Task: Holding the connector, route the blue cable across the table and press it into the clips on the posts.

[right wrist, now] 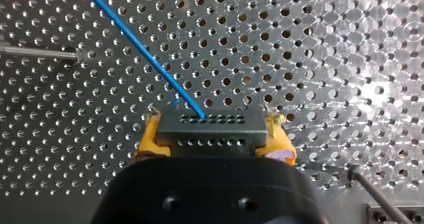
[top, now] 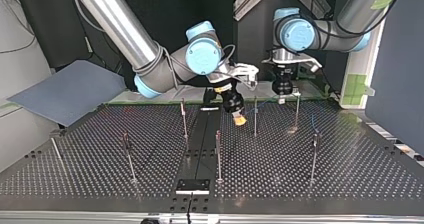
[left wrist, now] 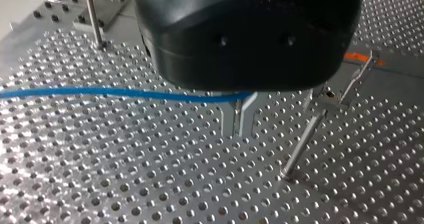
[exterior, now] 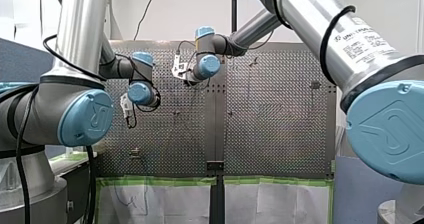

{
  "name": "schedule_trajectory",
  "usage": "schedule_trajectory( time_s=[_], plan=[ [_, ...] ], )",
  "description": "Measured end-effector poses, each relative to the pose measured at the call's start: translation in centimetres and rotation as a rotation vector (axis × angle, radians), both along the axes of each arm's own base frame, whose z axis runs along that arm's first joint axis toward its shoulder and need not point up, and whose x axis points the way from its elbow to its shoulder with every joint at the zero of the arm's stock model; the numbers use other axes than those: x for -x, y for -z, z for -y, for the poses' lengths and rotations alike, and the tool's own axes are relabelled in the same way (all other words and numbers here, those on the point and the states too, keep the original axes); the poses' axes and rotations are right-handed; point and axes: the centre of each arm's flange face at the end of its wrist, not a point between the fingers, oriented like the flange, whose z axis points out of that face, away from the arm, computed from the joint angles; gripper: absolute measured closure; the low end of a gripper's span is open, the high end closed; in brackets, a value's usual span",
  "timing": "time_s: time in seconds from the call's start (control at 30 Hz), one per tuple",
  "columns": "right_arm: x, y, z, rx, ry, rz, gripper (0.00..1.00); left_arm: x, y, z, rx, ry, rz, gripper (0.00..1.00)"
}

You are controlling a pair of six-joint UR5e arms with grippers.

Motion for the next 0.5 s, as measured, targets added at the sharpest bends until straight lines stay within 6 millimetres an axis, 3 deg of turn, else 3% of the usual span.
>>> schedule_trajectory(
  time_s=[0.5],
  plan=[
    [0.1, -0.1, 0.2, 0.001, 0.003, 0.001, 1.00, -0.4, 1.1, -0.1, 0.016, 0.002, -0.008, 1.00]
  ],
)
